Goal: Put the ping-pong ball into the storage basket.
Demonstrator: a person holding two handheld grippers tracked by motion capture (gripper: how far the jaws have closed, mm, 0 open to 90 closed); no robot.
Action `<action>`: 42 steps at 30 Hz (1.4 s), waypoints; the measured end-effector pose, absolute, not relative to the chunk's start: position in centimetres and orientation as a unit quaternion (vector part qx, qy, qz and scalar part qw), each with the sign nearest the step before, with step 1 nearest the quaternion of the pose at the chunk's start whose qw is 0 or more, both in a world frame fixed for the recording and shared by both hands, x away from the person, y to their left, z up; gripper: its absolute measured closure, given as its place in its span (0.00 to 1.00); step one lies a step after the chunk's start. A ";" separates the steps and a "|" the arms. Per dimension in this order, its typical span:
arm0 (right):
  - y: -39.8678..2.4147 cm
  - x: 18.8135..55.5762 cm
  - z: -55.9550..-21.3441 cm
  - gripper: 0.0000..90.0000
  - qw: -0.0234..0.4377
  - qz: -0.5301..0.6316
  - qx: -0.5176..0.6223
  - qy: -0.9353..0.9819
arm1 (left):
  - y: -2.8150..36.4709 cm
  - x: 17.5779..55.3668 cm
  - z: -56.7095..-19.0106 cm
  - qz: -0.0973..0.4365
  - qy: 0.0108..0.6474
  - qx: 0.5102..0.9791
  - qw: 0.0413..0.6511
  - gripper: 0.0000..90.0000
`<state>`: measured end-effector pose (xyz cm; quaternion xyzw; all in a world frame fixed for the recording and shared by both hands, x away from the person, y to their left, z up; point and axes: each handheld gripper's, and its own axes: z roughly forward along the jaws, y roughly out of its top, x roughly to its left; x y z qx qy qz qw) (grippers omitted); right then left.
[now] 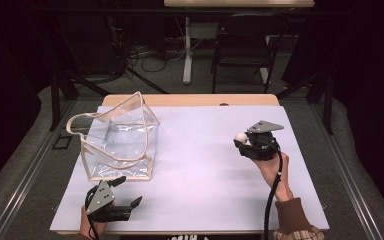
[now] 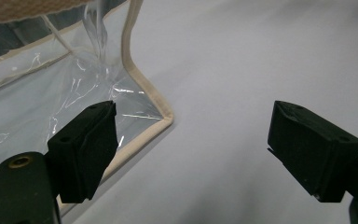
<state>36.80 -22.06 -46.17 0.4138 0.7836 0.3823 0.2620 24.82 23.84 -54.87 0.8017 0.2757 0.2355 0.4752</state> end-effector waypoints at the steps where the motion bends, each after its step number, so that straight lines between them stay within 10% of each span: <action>1: -22.0 36.8 -46.2 0.56 0.260 0.382 0.414 0.784 | 23.8 24.8 -54.9 0.235 0.275 0.802 0.475 0.18; 42: -18.2 37.8 -45.5 0.56 0.244 0.393 0.383 0.799 | 23.7 25.0 -54.8 0.234 0.272 0.802 0.478 0.18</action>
